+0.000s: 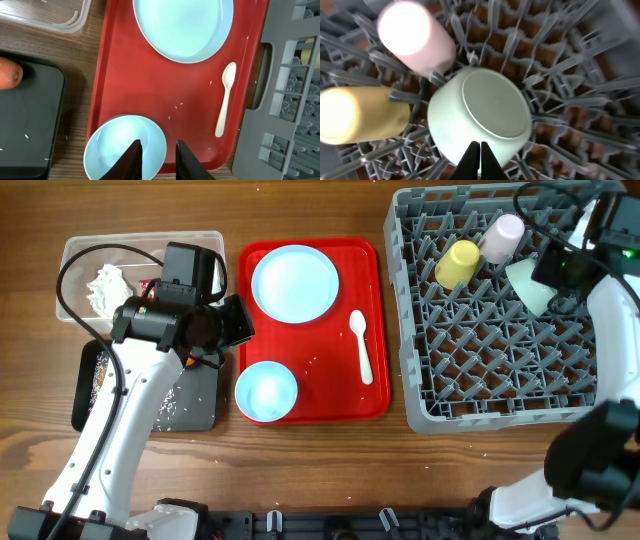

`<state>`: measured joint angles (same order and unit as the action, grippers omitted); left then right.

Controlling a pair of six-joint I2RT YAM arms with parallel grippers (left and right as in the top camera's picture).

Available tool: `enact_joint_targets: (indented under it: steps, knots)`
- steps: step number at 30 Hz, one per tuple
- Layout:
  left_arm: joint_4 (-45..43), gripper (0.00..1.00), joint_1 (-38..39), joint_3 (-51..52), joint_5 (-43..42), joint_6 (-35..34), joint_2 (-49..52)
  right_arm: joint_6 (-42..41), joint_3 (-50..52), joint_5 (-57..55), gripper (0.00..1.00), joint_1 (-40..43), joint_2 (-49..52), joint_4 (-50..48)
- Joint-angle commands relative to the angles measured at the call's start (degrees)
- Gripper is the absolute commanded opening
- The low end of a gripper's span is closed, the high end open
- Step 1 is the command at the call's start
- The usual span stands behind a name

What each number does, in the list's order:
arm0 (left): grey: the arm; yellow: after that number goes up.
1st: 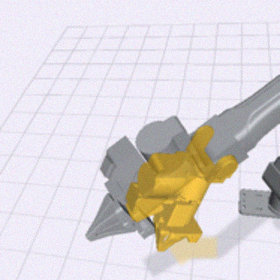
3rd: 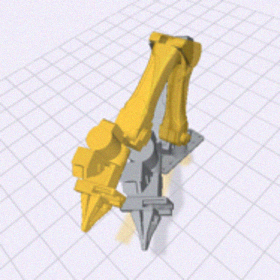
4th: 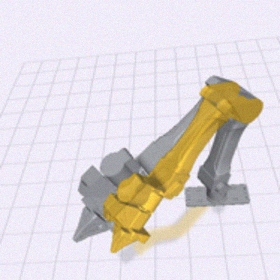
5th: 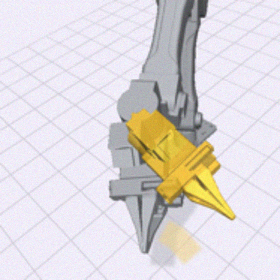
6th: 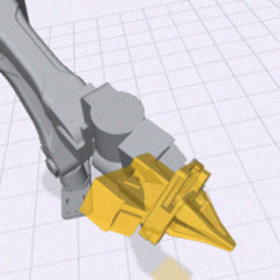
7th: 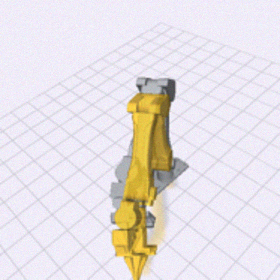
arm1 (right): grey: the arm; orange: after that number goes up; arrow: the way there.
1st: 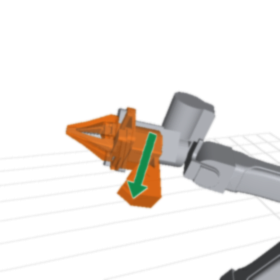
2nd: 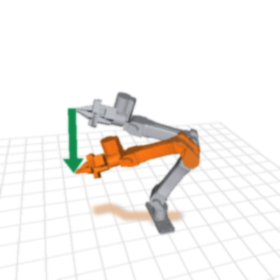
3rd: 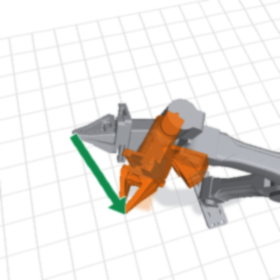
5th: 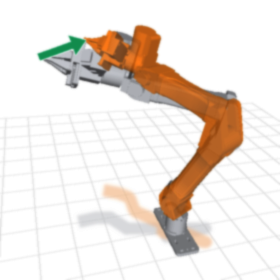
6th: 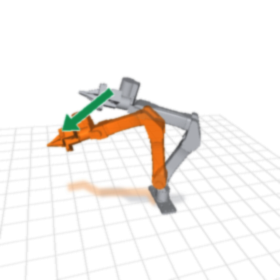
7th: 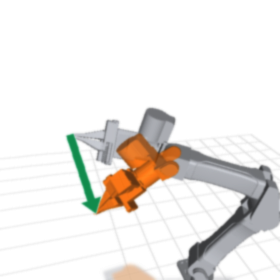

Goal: Sort waste into correct bins and load items into the dishwasher rack
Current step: 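Open the right gripper to release the green bowl in the rack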

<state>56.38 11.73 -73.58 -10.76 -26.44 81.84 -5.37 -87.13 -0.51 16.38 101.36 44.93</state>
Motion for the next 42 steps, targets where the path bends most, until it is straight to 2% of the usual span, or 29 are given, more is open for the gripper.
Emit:
enact_joint_targets:
  steps: [1,5,10,16,20,24,30,37,42]
  knots:
    - [-0.3,0.22,0.2,-0.6,0.0,0.5,-0.2,-0.8,-0.1,5.1,0.04,-0.1,4.8,-0.1]
    - [-0.3,0.22,0.2,-0.6,0.0,0.5,0.5,-0.8,-0.1,5.4,0.04,-0.2,6.5,0.3]
    - [-0.4,0.22,0.2,-0.6,0.4,0.5,0.7,-0.6,-0.5,10.6,0.04,-0.2,3.8,0.3]
    - [-0.4,0.21,0.2,-0.6,0.4,0.5,0.7,-0.8,-1.2,3.2,0.04,0.9,-3.4,-3.5]
    - [-0.4,0.22,0.2,-0.6,0.4,0.5,0.7,-2.3,-1.1,-1.5,0.04,2.9,-2.8,-5.2]
    - [-0.4,0.22,0.2,-0.6,2.6,0.5,0.7,-2.3,-0.9,-1.0,0.04,4.7,0.7,-7.3]
    - [-0.8,0.22,0.2,-0.6,2.6,0.5,0.7,-2.1,-0.9,7.6,0.04,4.7,5.6,-6.3]
    - [-0.8,0.22,0.2,-0.6,4.7,0.5,0.7,-2.2,0.8,8.4,0.04,4.7,5.7,-3.3]
    - [-0.8,0.22,0.2,-0.6,4.7,0.5,0.7,-2.1,2.2,13.4,0.04,4.7,5.6,-2.0]
